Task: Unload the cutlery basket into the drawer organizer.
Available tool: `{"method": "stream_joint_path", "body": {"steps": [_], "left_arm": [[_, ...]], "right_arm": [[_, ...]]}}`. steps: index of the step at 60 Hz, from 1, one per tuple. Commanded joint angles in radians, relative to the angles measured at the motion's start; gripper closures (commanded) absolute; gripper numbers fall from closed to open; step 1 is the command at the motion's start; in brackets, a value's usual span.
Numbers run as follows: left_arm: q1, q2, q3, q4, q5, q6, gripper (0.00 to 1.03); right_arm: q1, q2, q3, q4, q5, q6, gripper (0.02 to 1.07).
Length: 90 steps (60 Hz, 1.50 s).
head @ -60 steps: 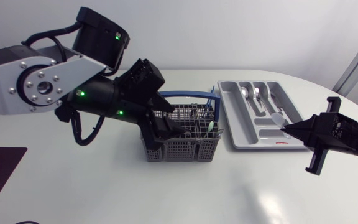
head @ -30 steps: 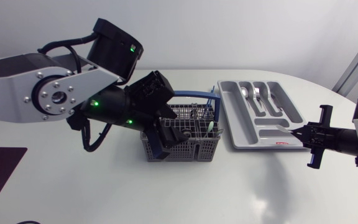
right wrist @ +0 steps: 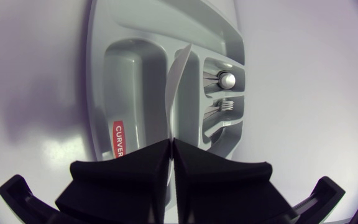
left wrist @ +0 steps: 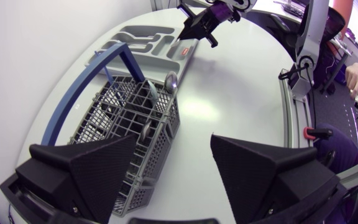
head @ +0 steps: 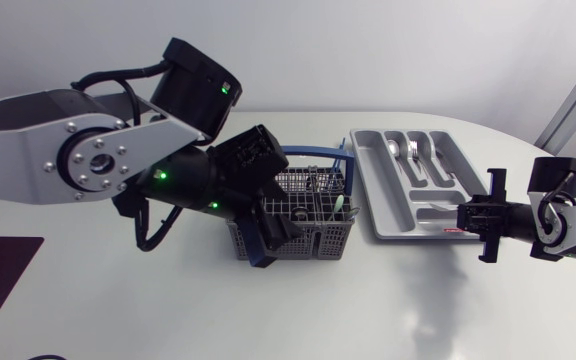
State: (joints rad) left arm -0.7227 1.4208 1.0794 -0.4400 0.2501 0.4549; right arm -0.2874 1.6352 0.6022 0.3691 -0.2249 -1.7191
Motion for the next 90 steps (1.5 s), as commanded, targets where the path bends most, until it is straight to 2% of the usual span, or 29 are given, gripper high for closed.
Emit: {"method": "stream_joint_path", "body": {"steps": [1, 7, 12, 17, 26, 32, 34, 43, 51, 57, 74, 82, 90], "left_arm": [[-0.012, 0.018, -0.013, -0.019, -0.011, 0.025, 0.2], [-0.018, 0.018, -0.009, -0.026, -0.023, 0.028, 0.2], [-0.018, 0.018, -0.007, -0.031, -0.026, 0.03, 0.2], [-0.021, 0.018, -0.003, -0.04, -0.029, 0.03, 0.2], [-0.026, 0.007, -0.003, -0.043, -0.031, 0.03, 0.2], [-0.03, 0.003, -0.004, -0.045, -0.032, 0.037, 0.2], [-0.032, 0.003, -0.006, -0.045, -0.034, 0.047, 0.2], [-0.037, -0.005, -0.03, -0.02, -0.035, 0.122, 0.2], [-0.047, 0.017, -0.039, 0.024, -0.112, 0.162, 0.2], [-0.081, 0.018, -0.09, 0.121, -0.189, 0.2, 0.2], [-0.096, 0.084, -0.113, 0.233, -0.255, 0.289, 0.21], [-0.093, 0.124, -0.111, 0.277, -0.276, 0.327, 0.31], [-0.083, 0.153, -0.099, 0.317, -0.293, 0.358, 0.45]], "right_arm": [[0.016, 0.023, -0.035, 0.033, 0.035, -0.054, 0.87], [0.022, 0.048, -0.051, 0.074, 0.076, -0.076, 0.76], [0.021, 0.049, -0.056, 0.073, 0.093, -0.076, 0.52], [0.022, 0.04, -0.071, 0.073, 0.11, -0.076, 0.36], [0.028, -0.044, -0.085, 0.045, 0.113, -0.033, 0.26], [0.03, -0.16, -0.033, -0.147, 0.078, 0.069, 0.2], [0.03, -0.195, -0.012, -0.211, 0.048, 0.107, 0.2], [0.028, -0.29, 0.015, -0.354, -0.03, 0.176, 0.18], [0.025, -0.347, 0.008, -0.397, -0.079, 0.228, 0.18], [0.013, -0.396, 0.019, -0.457, -0.145, 0.276, 0.18], [0.005, -0.52, 0.027, -0.552, -0.257, 0.389, 0.17], [0.005, -0.555, 0.021, -0.587, -0.283, 0.395, 0.17], [0.005, -0.591, 0.018, -0.619, -0.301, 0.403, 0.17]]}}
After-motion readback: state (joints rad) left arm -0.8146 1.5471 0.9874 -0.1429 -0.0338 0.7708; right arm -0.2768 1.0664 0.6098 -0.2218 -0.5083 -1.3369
